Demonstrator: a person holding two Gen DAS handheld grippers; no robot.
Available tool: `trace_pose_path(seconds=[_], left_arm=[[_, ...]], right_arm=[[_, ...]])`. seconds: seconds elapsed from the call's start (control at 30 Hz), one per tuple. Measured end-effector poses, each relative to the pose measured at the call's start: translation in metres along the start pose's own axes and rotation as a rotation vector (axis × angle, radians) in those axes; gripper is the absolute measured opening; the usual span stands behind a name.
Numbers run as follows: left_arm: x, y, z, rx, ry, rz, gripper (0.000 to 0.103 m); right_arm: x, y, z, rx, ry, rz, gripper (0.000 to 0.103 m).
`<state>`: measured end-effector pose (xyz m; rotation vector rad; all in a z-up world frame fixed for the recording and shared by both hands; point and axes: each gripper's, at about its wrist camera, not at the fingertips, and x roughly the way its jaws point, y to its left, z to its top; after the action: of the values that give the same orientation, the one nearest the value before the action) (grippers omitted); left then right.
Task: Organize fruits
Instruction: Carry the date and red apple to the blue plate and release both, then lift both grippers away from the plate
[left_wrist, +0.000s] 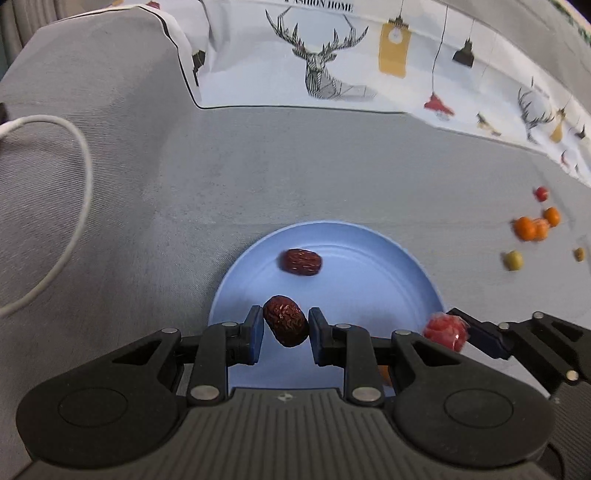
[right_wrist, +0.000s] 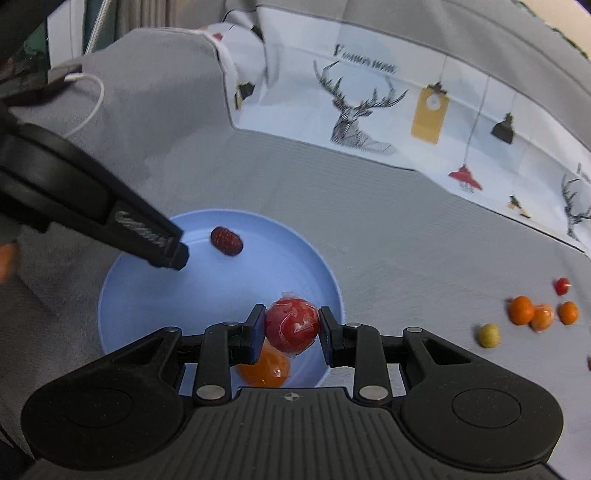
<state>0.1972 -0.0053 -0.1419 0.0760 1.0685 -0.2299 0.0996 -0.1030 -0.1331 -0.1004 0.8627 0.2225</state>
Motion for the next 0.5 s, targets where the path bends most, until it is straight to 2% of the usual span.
trace_pose_path(seconds=[0.03, 0.07, 0.1, 0.13, 0.17, 0.2, 0.23, 0.27, 0.37, 0.5], left_arm=[[0.003, 0.000, 0.001, 0.007, 0.003, 0.009, 0.029], [0.007, -0.001, 0.002, 0.016, 0.004, 0.018, 0.034], [0.008, -0.001, 0.004, 0.026, 0.003, 0.022, 0.054], [0.009, -0.002, 0.007, 0.031, 0.002, 0.024, 0.067], [0.006, -0.001, 0.009, 0.028, -0.013, 0.022, 0.090], [0.000, 0.000, 0.009, 0.020, -0.041, 0.018, 0.101], [-0.008, 0.001, 0.009, 0.012, -0.068, 0.012, 0.103], [-0.016, 0.002, 0.008, 0.007, -0.087, 0.006, 0.102], [-0.040, 0.003, -0.001, 0.009, -0.081, -0.009, 0.102], [-0.083, 0.004, -0.039, 0.010, -0.092, -0.005, 0.103]], right_arm=[[0.002, 0.002, 0.001, -0.007, -0.001, 0.003, 0.032], [0.005, 0.002, 0.002, -0.015, -0.001, 0.005, 0.032], [0.008, 0.003, 0.005, -0.021, 0.003, 0.012, 0.032], [0.010, 0.002, 0.007, -0.026, 0.008, 0.021, 0.032], [0.011, 0.002, 0.010, -0.027, 0.005, 0.020, 0.038], [0.010, 0.002, 0.012, -0.030, 0.000, 0.008, 0.046], [0.007, 0.001, 0.014, -0.036, -0.003, 0.003, 0.063], [0.002, 0.000, 0.015, -0.040, -0.009, -0.002, 0.075], [-0.024, -0.005, 0.010, -0.034, -0.020, -0.020, 0.090], [-0.076, -0.014, -0.018, 0.002, 0.016, 0.018, 0.096]])
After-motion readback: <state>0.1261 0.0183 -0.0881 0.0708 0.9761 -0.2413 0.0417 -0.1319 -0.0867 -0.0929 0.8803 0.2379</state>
